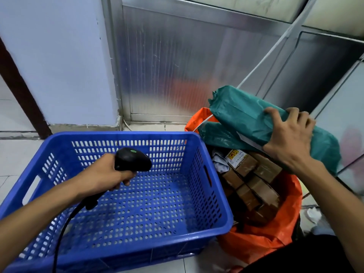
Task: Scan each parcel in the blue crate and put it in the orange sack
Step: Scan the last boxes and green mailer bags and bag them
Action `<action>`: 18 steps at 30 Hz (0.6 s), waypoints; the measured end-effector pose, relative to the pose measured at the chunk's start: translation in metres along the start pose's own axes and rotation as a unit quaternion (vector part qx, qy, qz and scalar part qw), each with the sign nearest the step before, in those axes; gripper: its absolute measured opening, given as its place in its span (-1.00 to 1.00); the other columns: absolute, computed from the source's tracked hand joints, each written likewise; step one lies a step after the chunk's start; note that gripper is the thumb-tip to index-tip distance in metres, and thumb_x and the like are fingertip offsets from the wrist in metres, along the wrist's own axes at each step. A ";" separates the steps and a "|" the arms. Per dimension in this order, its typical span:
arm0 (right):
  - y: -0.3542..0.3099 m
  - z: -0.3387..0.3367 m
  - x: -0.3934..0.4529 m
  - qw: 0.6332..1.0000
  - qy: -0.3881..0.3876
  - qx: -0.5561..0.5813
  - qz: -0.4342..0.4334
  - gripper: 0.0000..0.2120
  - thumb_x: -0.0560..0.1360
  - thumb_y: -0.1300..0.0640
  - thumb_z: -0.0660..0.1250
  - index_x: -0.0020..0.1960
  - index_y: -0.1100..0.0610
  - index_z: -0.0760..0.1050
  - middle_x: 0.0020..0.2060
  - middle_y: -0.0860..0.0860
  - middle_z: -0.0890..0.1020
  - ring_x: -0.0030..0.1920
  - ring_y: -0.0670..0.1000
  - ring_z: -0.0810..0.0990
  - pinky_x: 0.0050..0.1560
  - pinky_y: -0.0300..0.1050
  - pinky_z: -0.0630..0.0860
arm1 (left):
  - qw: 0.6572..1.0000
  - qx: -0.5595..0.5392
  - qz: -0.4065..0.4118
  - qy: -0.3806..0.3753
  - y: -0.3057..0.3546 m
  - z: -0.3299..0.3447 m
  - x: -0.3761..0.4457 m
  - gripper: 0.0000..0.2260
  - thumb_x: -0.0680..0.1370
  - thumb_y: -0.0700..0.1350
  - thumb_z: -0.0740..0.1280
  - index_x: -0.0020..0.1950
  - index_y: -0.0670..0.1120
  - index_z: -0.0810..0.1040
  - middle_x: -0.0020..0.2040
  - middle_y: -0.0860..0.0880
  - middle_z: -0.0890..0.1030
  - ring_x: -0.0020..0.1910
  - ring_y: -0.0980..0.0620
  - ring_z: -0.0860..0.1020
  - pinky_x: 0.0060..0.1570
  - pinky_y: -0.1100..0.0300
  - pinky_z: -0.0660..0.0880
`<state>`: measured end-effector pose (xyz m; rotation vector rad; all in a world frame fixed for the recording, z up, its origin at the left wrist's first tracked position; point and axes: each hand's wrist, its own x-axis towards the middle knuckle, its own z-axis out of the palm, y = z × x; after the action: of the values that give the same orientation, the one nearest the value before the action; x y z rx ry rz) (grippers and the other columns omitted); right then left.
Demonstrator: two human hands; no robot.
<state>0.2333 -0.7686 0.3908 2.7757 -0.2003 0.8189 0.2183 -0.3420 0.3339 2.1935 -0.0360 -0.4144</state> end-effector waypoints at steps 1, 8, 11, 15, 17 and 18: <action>-0.003 0.004 -0.001 1.000 -0.003 -0.006 -0.007 -0.14 0.14 0.10 0.61 0.36 -0.02 0.32 0.13 0.27 0.39 0.07 0.29 0.36 0.18 0.21 0.30 | 1.000 0.001 -0.001 0.000 0.000 0.001 0.000 -0.95 0.52 -0.23 0.43 -0.13 -0.10 0.64 -0.36 -0.07 0.68 -0.49 0.06 0.50 -0.38 0.13 0.46; -0.005 0.037 -0.008 0.999 -0.035 -0.002 -0.022 -0.02 0.10 0.13 0.62 0.44 -0.02 0.28 0.15 0.24 0.38 0.08 0.23 0.35 0.15 0.15 0.31 | 1.000 0.013 -0.006 -0.012 0.004 0.006 -0.002 -0.92 0.52 -0.25 0.43 -0.16 -0.11 0.63 -0.38 -0.05 0.68 -0.52 0.09 0.49 -0.42 0.17 0.45; -0.005 0.051 -0.009 0.998 -0.047 -0.025 -0.034 0.01 0.13 0.10 0.63 0.49 -0.03 0.24 0.17 0.26 0.37 0.07 0.25 0.36 0.16 0.18 0.28 | 1.000 -0.001 -0.001 -0.007 0.003 0.005 -0.002 -0.94 0.52 -0.26 0.42 -0.11 -0.12 0.65 -0.35 -0.08 0.69 -0.51 0.08 0.49 -0.40 0.15 0.45; -0.006 0.070 -0.018 0.995 -0.087 -0.045 -0.037 0.05 0.12 0.27 0.54 0.53 -0.03 0.19 0.24 0.31 0.33 0.11 0.32 0.37 0.21 0.28 0.30 | 1.000 -0.006 -0.002 -0.005 0.000 0.003 -0.001 -0.92 0.52 -0.26 0.43 -0.11 -0.09 0.64 -0.36 -0.08 0.68 -0.51 0.08 0.49 -0.40 0.15 0.45; -0.006 0.079 -0.022 0.992 -0.101 -0.058 -0.046 0.07 0.10 0.27 0.53 0.53 -0.02 0.17 0.25 0.33 0.32 0.15 0.35 0.36 0.25 0.31 0.28 | 1.000 -0.002 0.000 -0.008 -0.001 0.002 -0.001 -0.90 0.53 -0.24 0.43 -0.14 -0.06 0.62 -0.36 -0.08 0.68 -0.52 0.09 0.49 -0.44 0.20 0.44; -0.006 0.084 -0.024 0.991 -0.105 -0.061 -0.049 0.09 0.09 0.26 0.54 0.53 -0.02 0.17 0.27 0.34 0.31 0.18 0.36 0.35 0.30 0.34 0.26 | 1.000 -0.002 0.002 -0.010 -0.001 0.002 -0.002 -0.89 0.53 -0.24 0.43 -0.15 -0.05 0.62 -0.36 -0.08 0.68 -0.52 0.10 0.49 -0.46 0.22 0.42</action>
<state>0.2579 -0.7840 0.3084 2.7274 -0.1431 0.4735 0.2157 -0.3426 0.3319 2.1850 -0.0505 -0.4332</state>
